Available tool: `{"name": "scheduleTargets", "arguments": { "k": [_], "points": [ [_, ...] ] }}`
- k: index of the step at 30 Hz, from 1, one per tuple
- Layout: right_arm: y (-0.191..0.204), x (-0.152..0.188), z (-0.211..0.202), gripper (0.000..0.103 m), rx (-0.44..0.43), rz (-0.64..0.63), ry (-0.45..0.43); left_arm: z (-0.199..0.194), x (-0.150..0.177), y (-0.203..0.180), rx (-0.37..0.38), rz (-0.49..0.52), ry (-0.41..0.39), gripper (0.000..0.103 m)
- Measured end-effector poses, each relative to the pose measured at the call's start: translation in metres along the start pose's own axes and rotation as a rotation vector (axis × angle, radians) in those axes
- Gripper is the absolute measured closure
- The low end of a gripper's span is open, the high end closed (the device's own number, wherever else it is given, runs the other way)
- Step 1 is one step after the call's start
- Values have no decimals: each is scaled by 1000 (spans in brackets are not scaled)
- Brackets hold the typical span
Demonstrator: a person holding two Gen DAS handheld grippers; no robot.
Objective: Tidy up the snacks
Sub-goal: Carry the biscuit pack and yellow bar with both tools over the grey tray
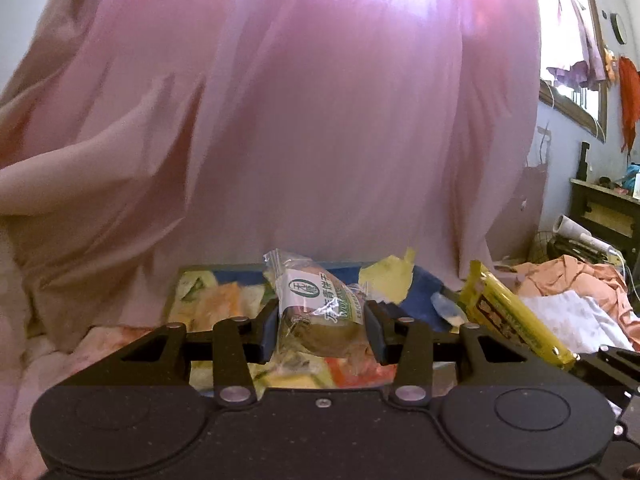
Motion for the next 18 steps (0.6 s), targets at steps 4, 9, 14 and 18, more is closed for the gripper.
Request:
{"name": "scheduleTargets", "arguments": {
  "k": [4,9,14,18],
  "points": [
    [-5,-8,32,89,-2,-11,4,35,-7,-4,9,1,17,57],
    [-10,-13,72,89,-23,2,26,75,-7,-1,7,-30,62,57],
    [-15,-11,101,89,-38,48,66,102,-1,2,-8,-35,103,57],
    [-20,-2,112,89,-49,80,101,115,8,4,-30,-25,137,57]
  ]
}}
Point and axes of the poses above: each gripper's, at about its wrist camera, not at the fingertips, and z roughly the way its jaws point, y to its left, x to its underside, the point moved 8 cm from there along z, roughly the way its jaws point, and after that the axes turned 4 degrees about -x, right-handed, at the moved point
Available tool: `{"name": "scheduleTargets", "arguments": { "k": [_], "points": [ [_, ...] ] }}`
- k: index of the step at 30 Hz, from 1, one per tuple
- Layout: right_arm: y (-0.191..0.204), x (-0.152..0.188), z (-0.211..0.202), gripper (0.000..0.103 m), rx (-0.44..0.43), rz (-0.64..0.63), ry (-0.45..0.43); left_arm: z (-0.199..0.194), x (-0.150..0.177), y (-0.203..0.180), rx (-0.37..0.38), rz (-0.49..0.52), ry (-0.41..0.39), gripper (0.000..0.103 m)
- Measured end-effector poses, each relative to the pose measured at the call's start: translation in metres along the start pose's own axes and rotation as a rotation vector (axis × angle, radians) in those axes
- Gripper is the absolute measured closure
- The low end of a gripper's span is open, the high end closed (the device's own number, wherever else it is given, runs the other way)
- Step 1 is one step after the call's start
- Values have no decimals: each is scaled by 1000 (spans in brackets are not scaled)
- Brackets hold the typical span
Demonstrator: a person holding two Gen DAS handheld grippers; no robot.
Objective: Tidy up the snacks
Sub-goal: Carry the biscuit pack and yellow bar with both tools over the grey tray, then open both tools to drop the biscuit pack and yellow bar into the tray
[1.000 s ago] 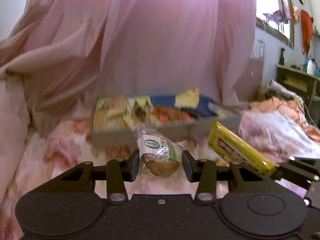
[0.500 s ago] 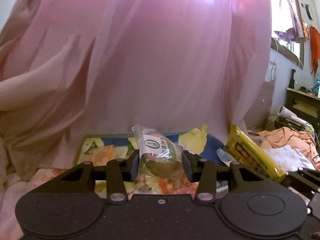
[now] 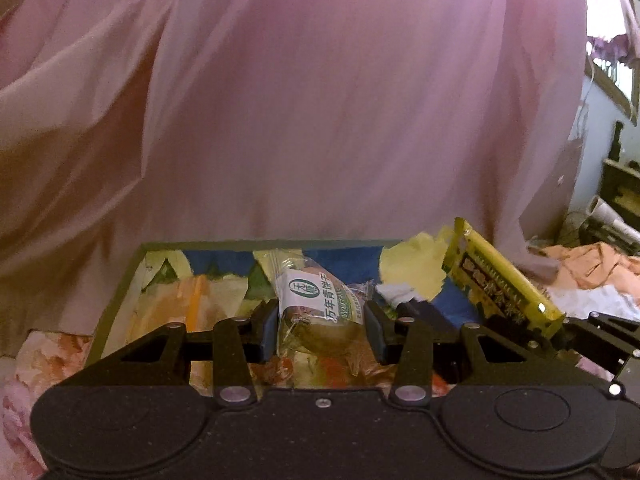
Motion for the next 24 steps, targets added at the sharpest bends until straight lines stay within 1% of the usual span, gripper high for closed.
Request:
{"name": "scheduleTargets", "arguments": {
  "k": [6,8,11,12,13,14,15,17,19,20,21,22,24],
  "points": [
    [-5,11,11,88,-36,85,49,10,11,2,-21,1,43,56],
    [-6,14,12,88,-36,98,59,10,12,1,-28,18,48,56],
    [-7,15,11,88,-47,115,79,11,12,0,-31,10,59,56],
    [-8,15,10,87,-46,118,80,10,11,1,-32,3,63,54],
    [-8,14,9,84,-45,119,79,10,11,1,-32,-2,67,50],
    [-8,13,8,77,-46,122,79,10,11,1,-32,-10,72,47],
    [-8,13,8,73,-46,125,80,9,10,1,-35,-17,74,43],
    [-10,10,5,56,-46,132,73,6,10,2,-37,-29,77,39],
    [-11,7,2,48,-52,136,68,2,8,2,-42,-38,76,31],
    [-11,5,-2,45,-57,138,63,-2,5,3,-45,-46,69,28],
    [-12,3,-4,43,-60,139,58,-5,3,3,-46,-53,61,24],
    [-13,1,-8,40,-59,141,53,-10,1,4,-47,-61,50,20],
    [-14,-3,-16,35,-63,149,40,-19,-5,6,-47,-76,32,14]
  ]
}}
Point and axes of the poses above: each gripper's, at about its wrist camera, not at the fingertips, and z roughly the way its jaws point, y to its left, x to its underside, the point moved 8 cm from there along z, roughly the way its jaws point, and after that the axes turned 4 degrees about -x, right-handed, at the moved point
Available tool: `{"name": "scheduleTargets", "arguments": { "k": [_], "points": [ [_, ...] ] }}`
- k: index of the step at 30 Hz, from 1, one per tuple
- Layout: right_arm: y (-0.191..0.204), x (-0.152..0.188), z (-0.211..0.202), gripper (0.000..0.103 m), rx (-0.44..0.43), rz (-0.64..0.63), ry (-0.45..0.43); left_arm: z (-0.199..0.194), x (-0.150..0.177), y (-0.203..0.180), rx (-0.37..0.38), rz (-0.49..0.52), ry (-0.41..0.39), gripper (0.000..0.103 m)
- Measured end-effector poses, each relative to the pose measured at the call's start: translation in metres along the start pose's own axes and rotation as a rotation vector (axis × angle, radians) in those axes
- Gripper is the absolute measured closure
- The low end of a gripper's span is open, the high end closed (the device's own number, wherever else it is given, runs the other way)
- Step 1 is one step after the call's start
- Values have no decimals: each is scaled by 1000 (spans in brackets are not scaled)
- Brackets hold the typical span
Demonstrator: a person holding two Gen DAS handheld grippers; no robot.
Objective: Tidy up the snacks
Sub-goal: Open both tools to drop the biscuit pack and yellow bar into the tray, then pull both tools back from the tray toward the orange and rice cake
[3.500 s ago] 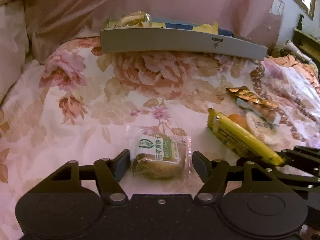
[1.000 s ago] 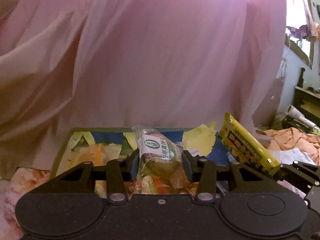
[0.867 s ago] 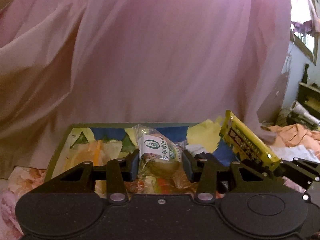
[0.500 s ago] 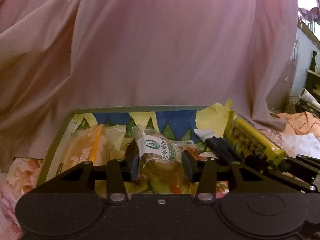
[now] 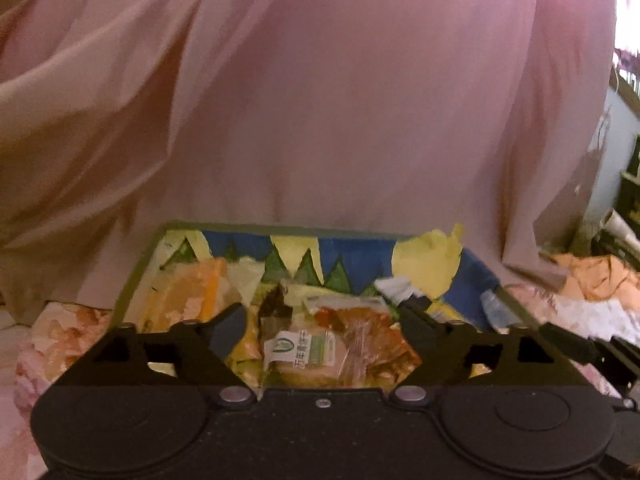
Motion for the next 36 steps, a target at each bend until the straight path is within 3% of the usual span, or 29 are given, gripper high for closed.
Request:
{"name": "scheduleTargets", "arguments": {
  "k": [6,14,24,31,36],
  "points": [
    [3,-12,-31,18,-13,15,-50,-35,-15,7,-8,-30,-63,1],
    [10,-27,-88,2,-12,23,-142,-87,-19,16,-3,-55,-134,1],
    [9,-23,-155,0,13,15,-231,-149,2,18,-2,-50,-230,1],
    [8,-3,-186,0,30,12,-225,-187,29,19,4,-39,-285,1],
    [9,19,-205,0,35,11,-192,-200,53,22,2,-30,-275,1]
  ]
}}
Point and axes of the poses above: each gripper's, at about its wrist camera, not at the fingertips, and z roughly the way its jaws point, y to its left, x to its underside, the point moved 8 cm from there along z, roughly the way its jaws point, and after that the axes turned 4 degrees about -x, right-handed, at the moved point
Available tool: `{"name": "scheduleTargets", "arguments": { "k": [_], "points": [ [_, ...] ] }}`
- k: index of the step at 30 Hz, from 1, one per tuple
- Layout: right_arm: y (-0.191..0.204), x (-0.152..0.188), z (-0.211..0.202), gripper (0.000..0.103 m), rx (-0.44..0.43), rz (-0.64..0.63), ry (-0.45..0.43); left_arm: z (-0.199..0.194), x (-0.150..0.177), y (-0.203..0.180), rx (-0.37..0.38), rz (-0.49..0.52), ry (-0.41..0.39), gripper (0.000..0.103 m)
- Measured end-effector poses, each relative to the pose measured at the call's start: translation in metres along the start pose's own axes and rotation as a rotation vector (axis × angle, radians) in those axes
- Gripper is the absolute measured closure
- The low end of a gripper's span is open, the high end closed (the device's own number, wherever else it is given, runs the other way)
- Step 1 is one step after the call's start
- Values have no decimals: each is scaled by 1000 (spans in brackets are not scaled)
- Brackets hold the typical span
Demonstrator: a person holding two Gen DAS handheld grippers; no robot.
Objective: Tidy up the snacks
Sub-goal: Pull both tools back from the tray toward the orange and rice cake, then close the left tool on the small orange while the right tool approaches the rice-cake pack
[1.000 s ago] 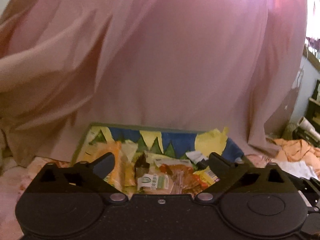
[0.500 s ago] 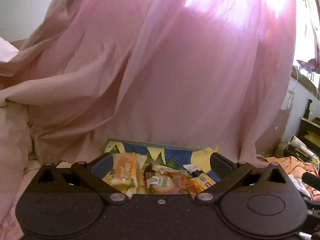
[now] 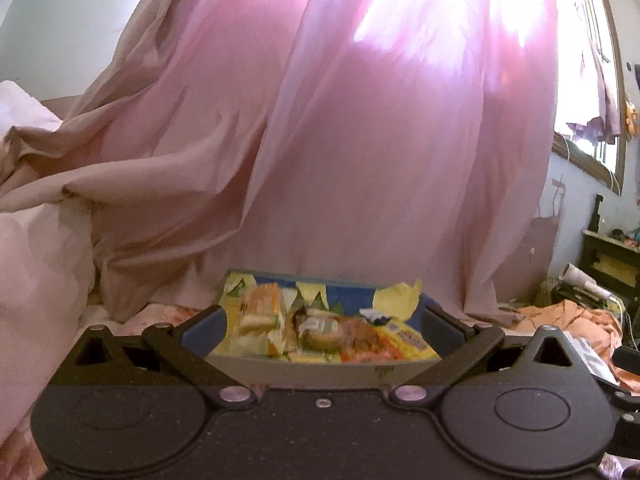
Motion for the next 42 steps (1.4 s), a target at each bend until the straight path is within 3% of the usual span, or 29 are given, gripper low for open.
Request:
{"name": "scheduleTargets", "arguments": {
  "k": [19,27,42],
  "points": [
    [23,72,-28,0,-35,0,251,-29,89,31,-23,65,202,1],
    [28,103,-20,0,-32,-4,367,-25,121,37,-46,135,314,1],
    [27,135,-3,0,-33,42,469,-11,141,39,-47,191,404,1]
  ]
}}
Point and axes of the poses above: each gripper's, at about its wrist camera, not at the fingertips, and z roughly the way its jaws point, y to its left, x to its underside, the point moved 8 cm from there along z, roughly the way its jaws point, and after that the axes turned 4 degrees about -x, right-handed, at the moved point
